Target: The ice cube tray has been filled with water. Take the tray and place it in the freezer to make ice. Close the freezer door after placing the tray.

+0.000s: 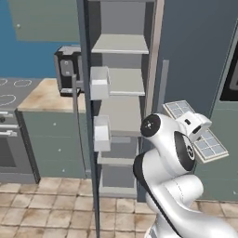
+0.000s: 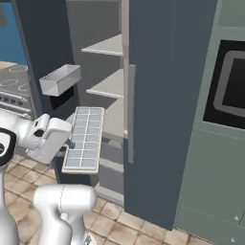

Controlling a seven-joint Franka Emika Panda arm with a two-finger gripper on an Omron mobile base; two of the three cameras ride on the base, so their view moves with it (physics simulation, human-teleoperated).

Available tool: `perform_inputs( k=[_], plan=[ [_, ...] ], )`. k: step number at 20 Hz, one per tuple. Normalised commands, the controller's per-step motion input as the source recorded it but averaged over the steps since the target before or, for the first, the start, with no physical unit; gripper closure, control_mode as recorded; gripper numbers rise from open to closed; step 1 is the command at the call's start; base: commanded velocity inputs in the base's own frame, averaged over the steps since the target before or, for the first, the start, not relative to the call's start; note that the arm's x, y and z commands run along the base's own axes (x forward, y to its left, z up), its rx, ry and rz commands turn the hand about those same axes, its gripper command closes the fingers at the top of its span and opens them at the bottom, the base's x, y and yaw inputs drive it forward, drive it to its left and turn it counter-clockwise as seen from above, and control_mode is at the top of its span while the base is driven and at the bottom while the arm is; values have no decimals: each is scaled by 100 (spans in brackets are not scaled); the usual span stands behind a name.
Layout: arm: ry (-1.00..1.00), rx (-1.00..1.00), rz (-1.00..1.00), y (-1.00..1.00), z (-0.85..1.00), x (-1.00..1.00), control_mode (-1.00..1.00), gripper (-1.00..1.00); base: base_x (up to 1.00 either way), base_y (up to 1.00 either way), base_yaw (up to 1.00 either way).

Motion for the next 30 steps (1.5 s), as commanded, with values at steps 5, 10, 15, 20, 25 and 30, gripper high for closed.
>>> perform_inputs(
  k=[5, 10, 15, 20, 25, 30],
  plan=[
    [0, 0, 0, 0, 0, 0, 100, 100, 5, -43, 30],
    [0, 0, 0, 0, 0, 0, 100, 100, 0, -36, 27],
    [0, 0, 0, 0, 0, 0, 100, 100, 0, -39, 25],
    [0, 0, 0, 0, 0, 0, 100, 100, 21, -26, 11],
    [0, 0, 0, 0, 0, 0, 100, 100, 41, -11, 5],
    [0, 0, 0, 0, 0, 0, 100, 100, 41, -7, 1]
  ],
)
